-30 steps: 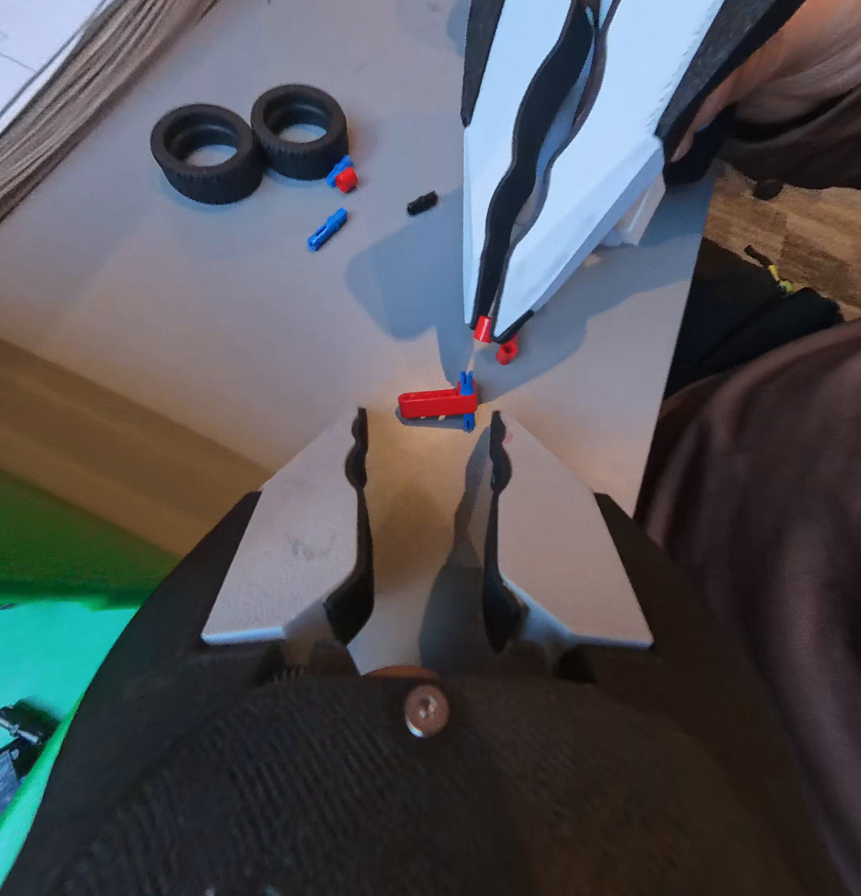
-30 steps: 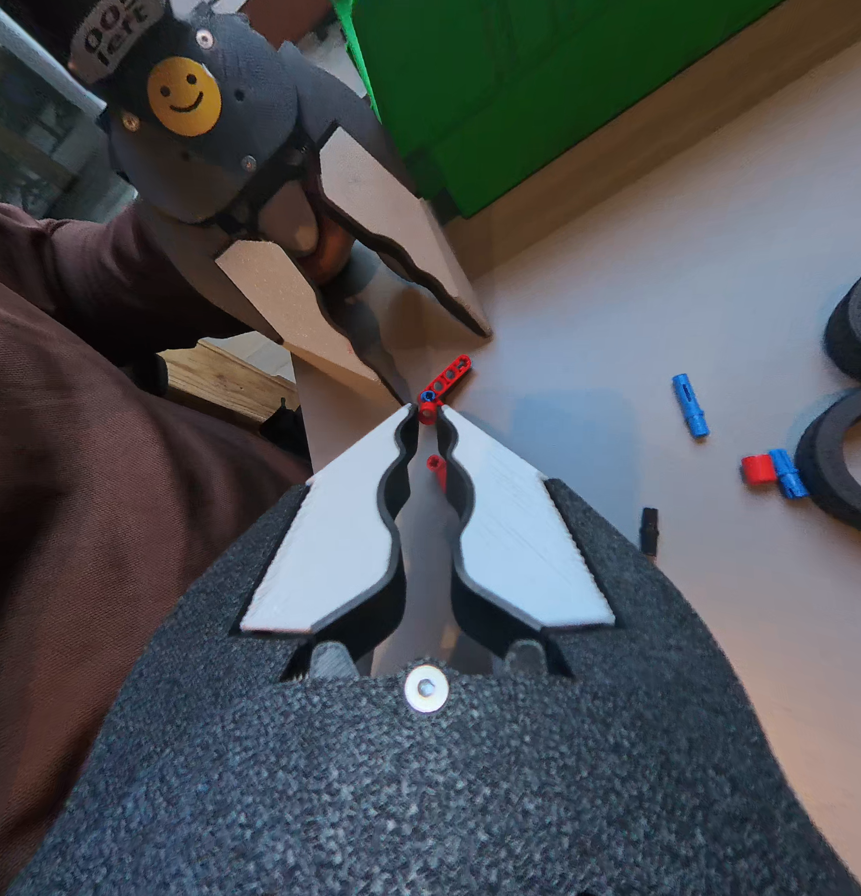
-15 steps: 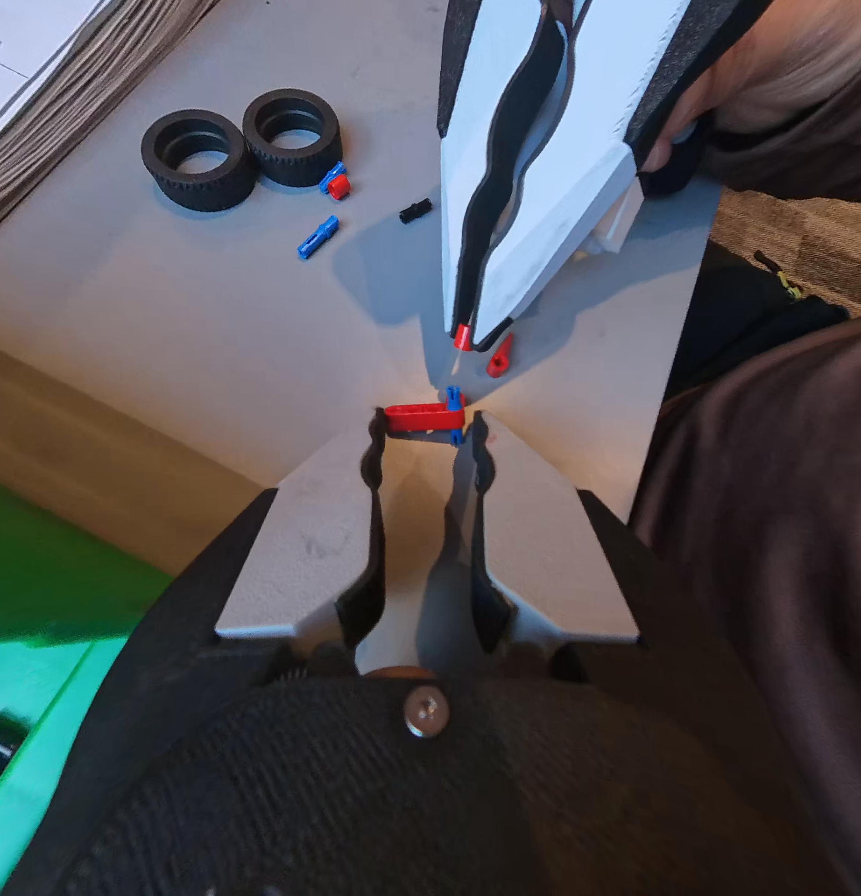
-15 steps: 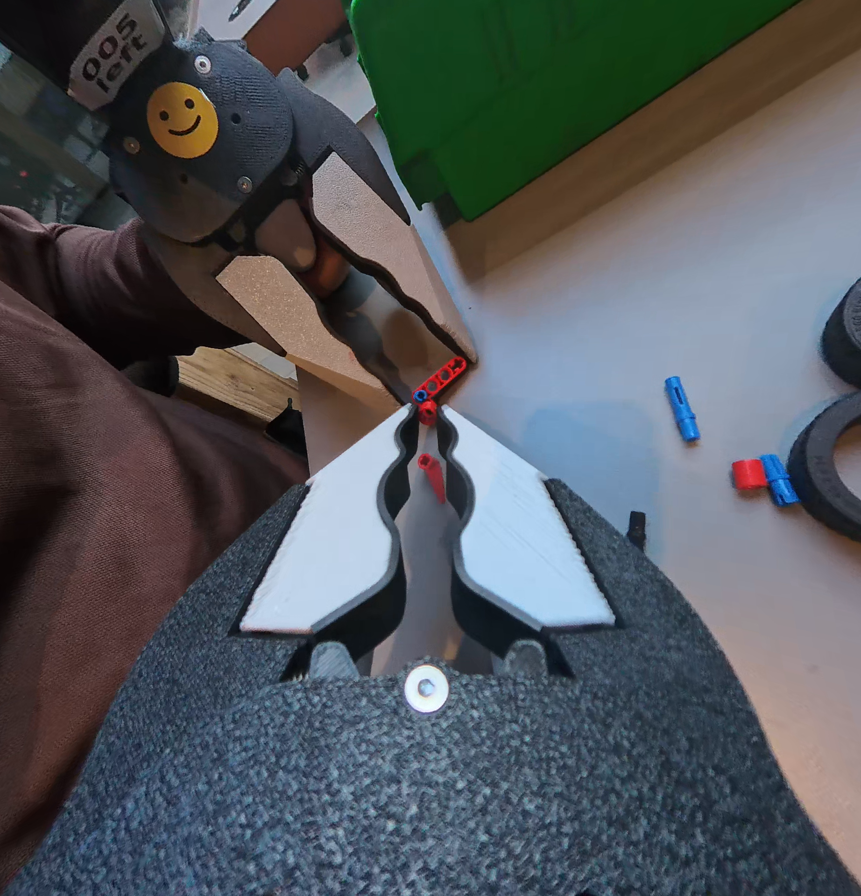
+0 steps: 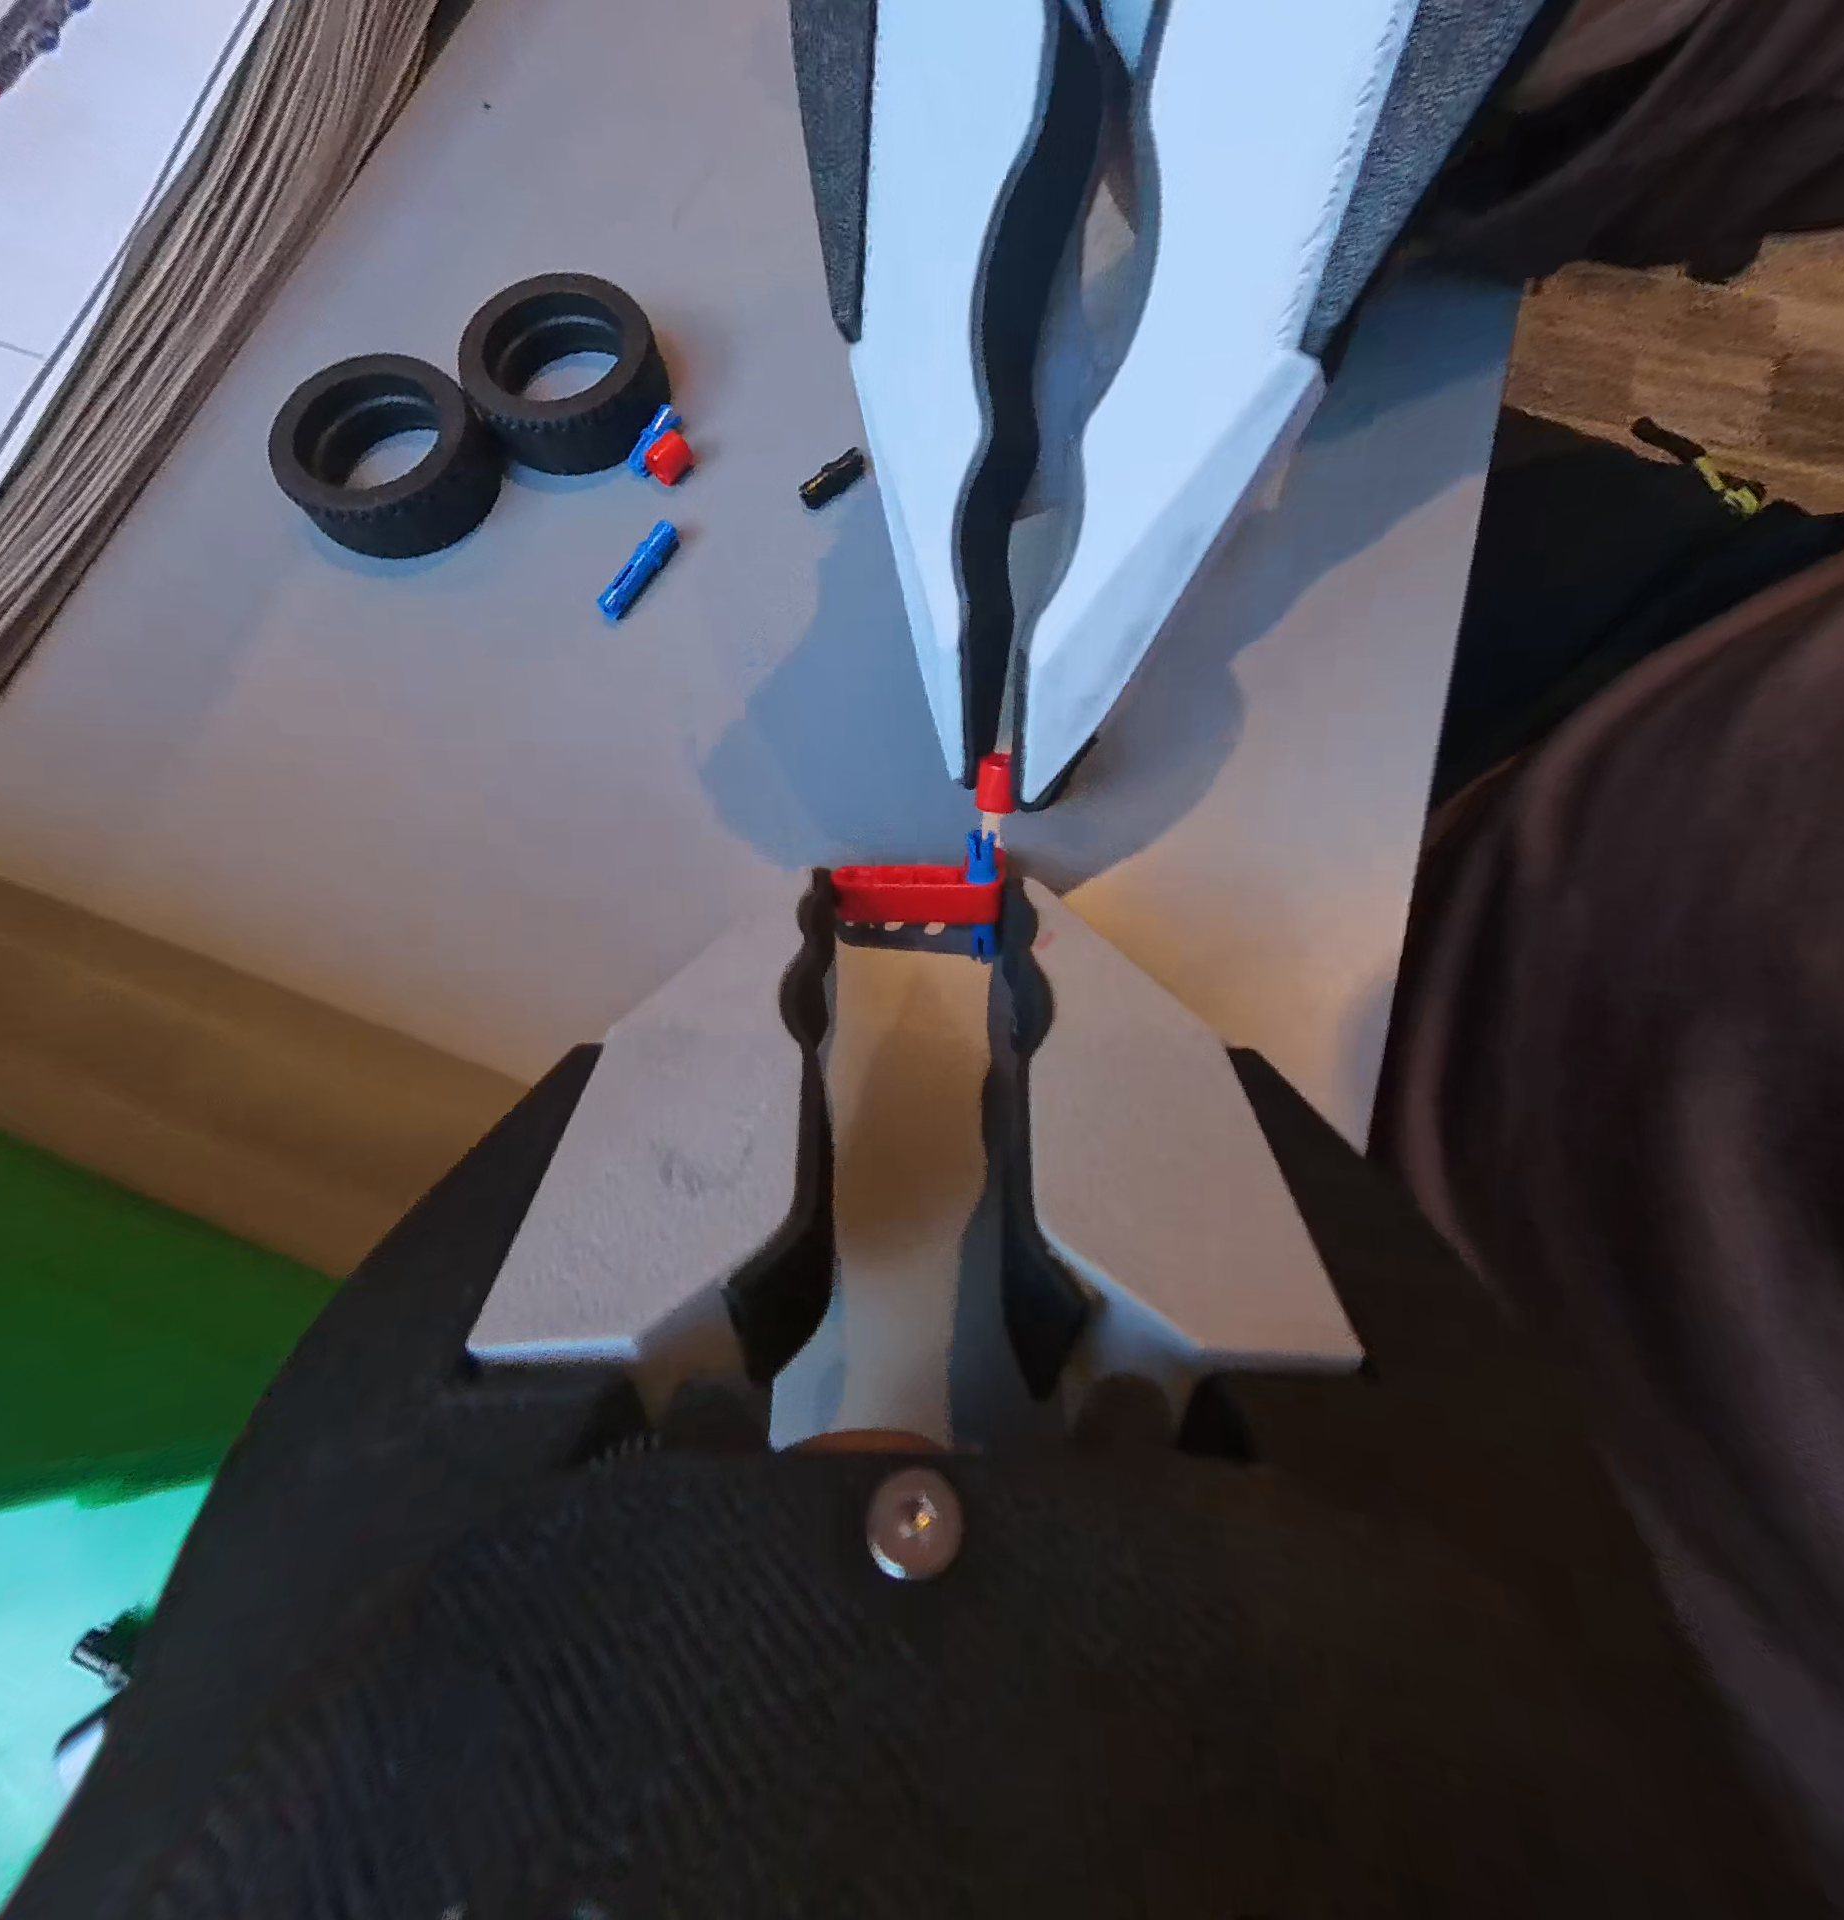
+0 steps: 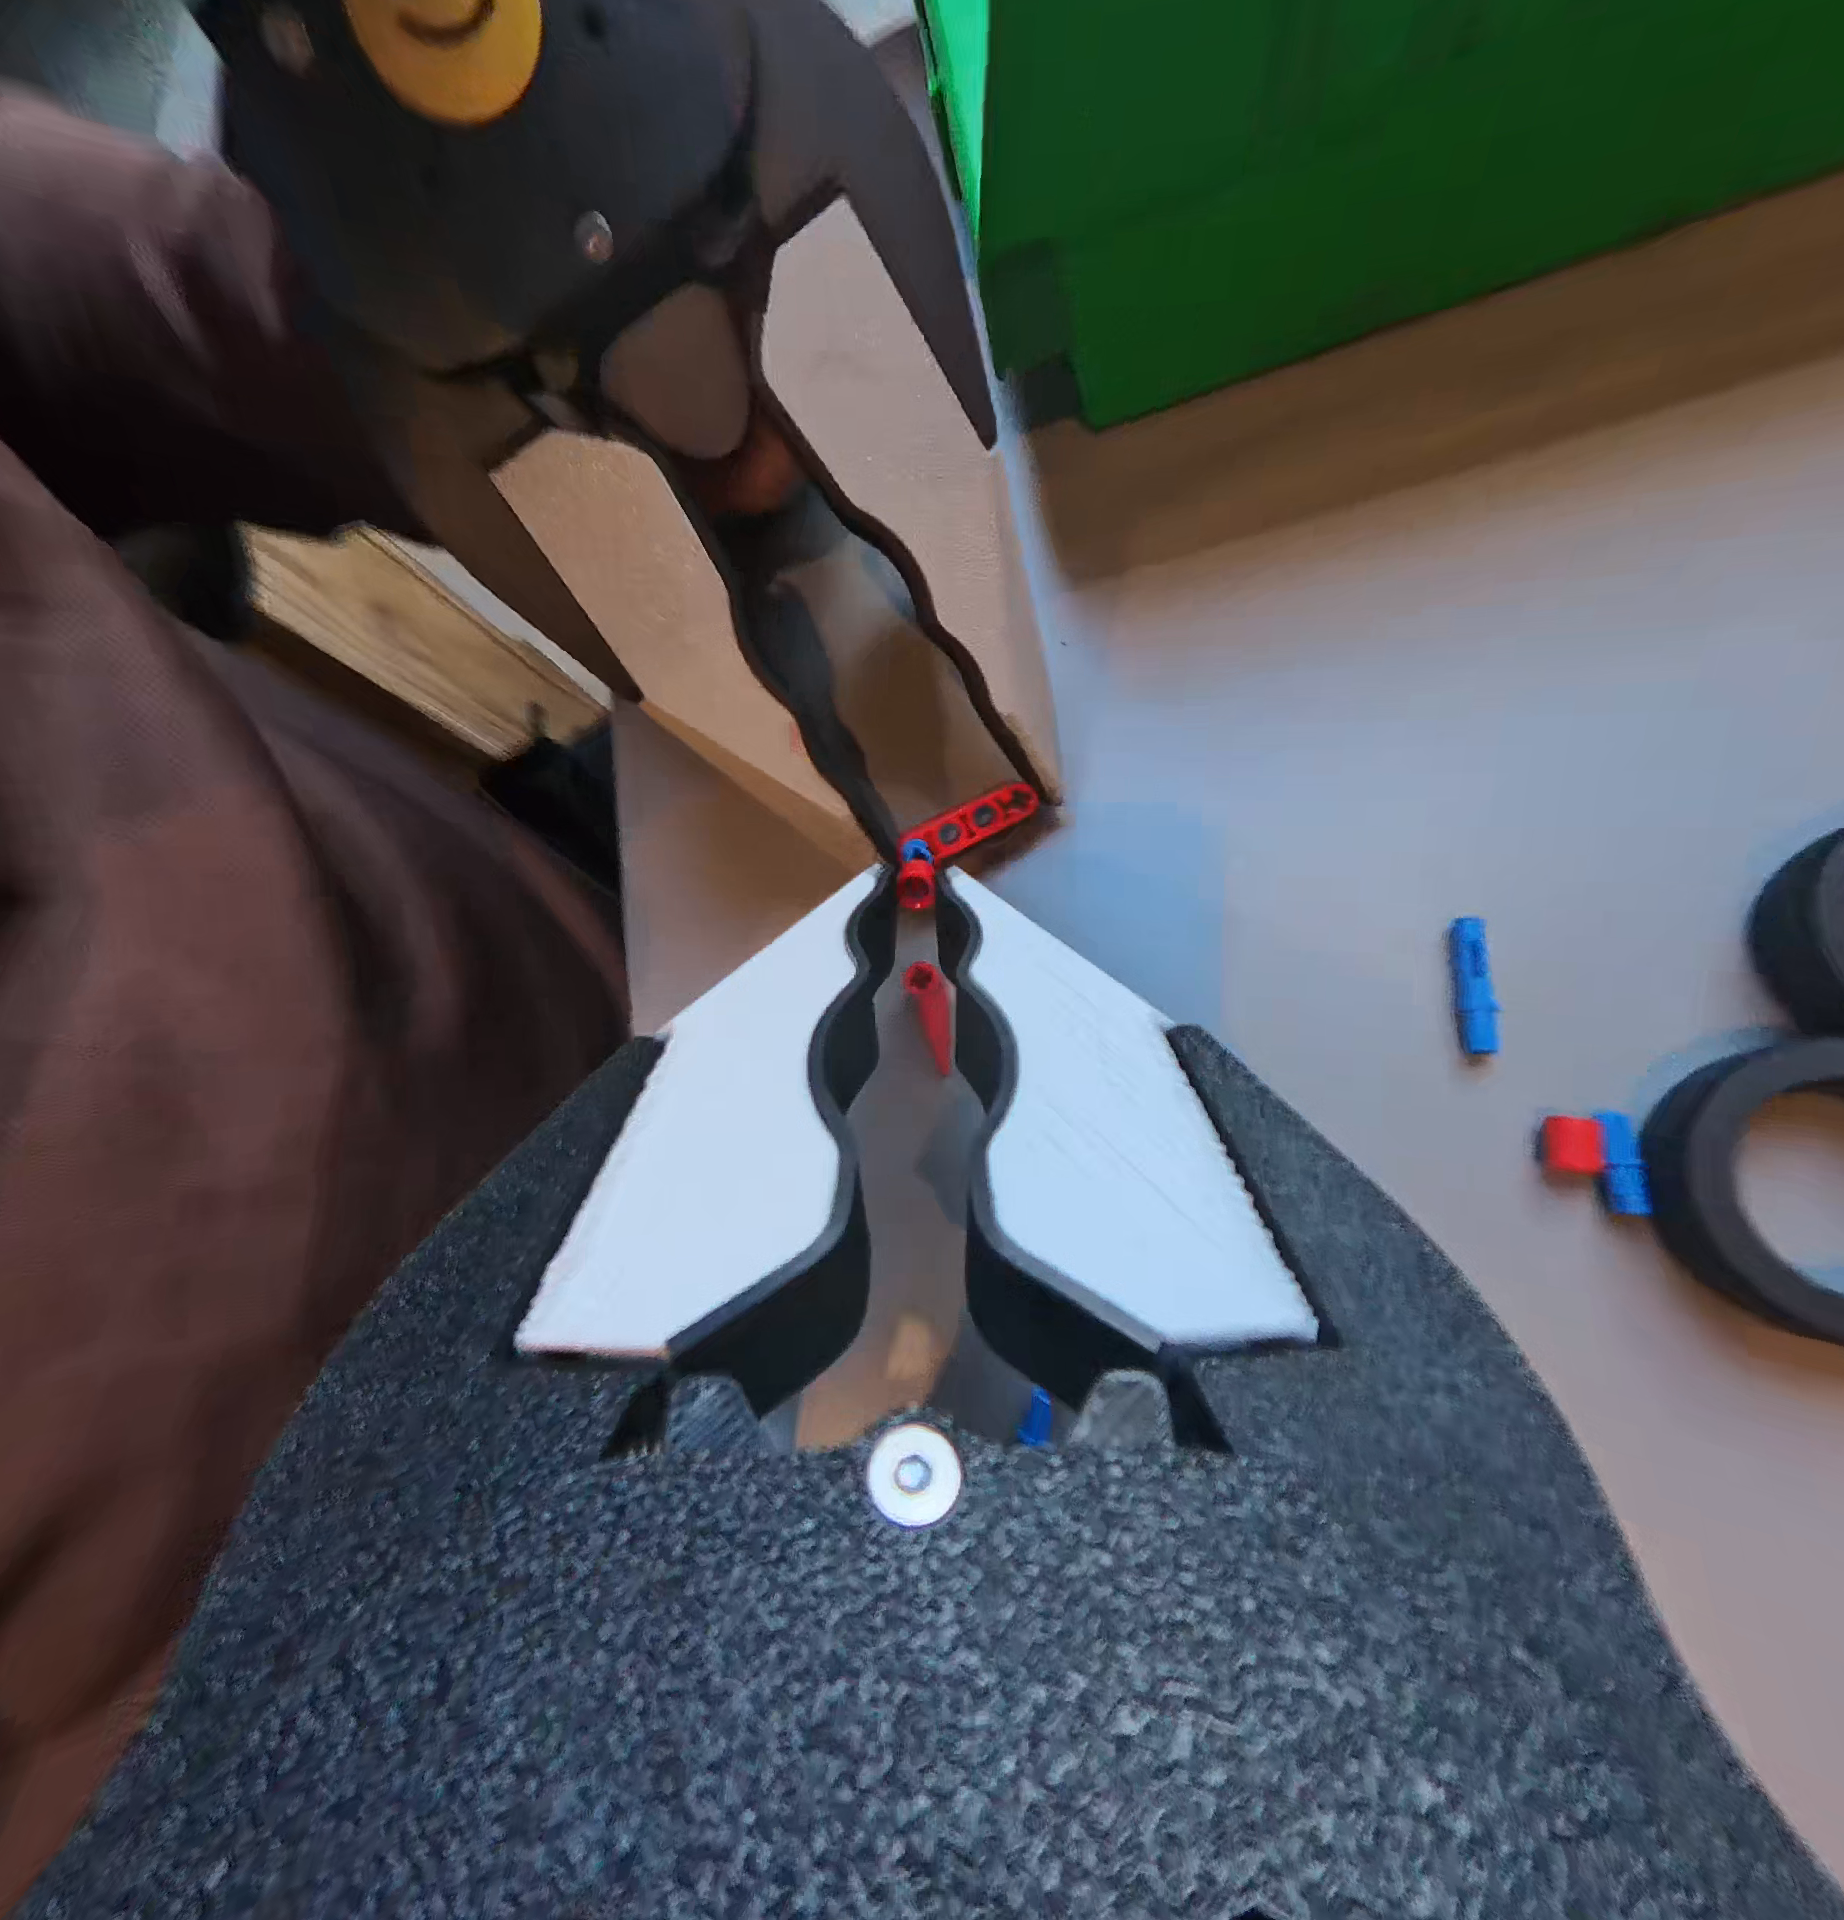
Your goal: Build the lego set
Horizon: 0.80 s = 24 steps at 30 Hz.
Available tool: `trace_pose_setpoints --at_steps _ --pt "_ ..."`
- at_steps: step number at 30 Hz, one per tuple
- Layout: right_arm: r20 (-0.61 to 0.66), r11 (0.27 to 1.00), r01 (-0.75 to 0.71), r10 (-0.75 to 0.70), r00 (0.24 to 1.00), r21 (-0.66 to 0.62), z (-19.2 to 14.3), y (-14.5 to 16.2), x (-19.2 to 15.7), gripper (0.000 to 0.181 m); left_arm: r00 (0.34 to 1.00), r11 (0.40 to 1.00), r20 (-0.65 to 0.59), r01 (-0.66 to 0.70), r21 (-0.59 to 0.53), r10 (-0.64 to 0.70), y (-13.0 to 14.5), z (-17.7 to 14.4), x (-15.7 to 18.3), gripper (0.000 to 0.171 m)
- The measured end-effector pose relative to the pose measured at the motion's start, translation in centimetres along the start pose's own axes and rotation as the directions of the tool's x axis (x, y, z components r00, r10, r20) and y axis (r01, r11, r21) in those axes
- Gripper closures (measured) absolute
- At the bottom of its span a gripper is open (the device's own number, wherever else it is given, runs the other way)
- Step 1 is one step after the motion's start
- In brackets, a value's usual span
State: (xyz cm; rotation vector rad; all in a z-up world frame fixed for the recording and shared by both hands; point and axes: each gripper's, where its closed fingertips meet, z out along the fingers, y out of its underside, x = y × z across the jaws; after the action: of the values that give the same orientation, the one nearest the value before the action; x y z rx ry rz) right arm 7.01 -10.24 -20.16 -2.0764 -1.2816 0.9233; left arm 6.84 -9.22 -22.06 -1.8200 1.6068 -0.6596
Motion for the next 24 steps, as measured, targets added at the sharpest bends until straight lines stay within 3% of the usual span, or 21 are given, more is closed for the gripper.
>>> trace_pose_setpoints --at_steps 8,24 --pt "-0.041 0.992 0.092 -0.096 0.995 -0.09 0.22 -0.02 0.11 0.176 0.996 0.996 0.003 -0.085 0.007 0.085 -0.38 0.31 -0.04 0.142" --pt "-0.049 0.969 0.168 -0.179 0.983 -0.181 0.31 0.31 0.19 0.176 0.994 0.994 -0.014 -0.108 0.011 0.108 -0.45 0.39 -0.07 0.142"
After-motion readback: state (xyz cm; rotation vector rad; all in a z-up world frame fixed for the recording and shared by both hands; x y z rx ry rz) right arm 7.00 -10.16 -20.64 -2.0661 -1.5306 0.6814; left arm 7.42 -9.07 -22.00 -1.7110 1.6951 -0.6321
